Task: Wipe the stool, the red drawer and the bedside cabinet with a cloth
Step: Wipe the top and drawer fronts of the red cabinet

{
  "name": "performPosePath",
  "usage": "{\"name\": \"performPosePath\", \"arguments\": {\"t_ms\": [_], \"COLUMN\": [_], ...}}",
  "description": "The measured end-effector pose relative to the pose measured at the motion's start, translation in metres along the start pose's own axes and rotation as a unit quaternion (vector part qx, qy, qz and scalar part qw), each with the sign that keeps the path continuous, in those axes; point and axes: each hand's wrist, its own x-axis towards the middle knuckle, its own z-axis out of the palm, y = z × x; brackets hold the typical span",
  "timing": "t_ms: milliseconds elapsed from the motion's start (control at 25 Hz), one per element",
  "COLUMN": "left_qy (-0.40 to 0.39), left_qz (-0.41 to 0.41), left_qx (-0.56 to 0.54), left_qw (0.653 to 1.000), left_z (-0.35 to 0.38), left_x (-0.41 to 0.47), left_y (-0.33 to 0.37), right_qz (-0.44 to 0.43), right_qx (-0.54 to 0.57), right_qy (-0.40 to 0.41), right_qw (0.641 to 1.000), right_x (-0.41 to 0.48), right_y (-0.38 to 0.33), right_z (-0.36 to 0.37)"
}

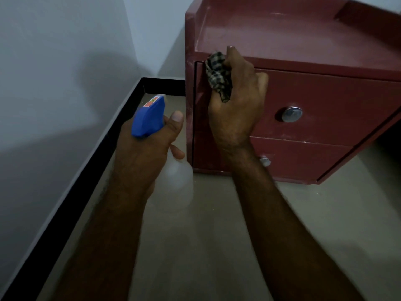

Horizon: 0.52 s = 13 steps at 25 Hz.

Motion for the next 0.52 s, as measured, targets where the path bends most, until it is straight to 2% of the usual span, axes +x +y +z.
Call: {"name": "performPosePath", "arguments": {"t_ms": [360, 520], "left_qy": [0.018, 0.023], "left_qz": [0.003, 0.0], "left_qx": [-0.001, 0.011], "left_qw": [1.0, 1.0], "left_z": [-0.005, -0.004], "left_x": [0.001, 0.001], "left_y": [-0.005, -0.004], "right_qz": [-0.073, -0.098], "right_qx": [0.034, 0.0], "right_qy": [-0.025, -0.058], "right_qw": [0.996, 0.994], "right_x": [-0.002, -0.013], "right_y": [-0.001, 0.009], "right_z": [0.018, 0.014]}}
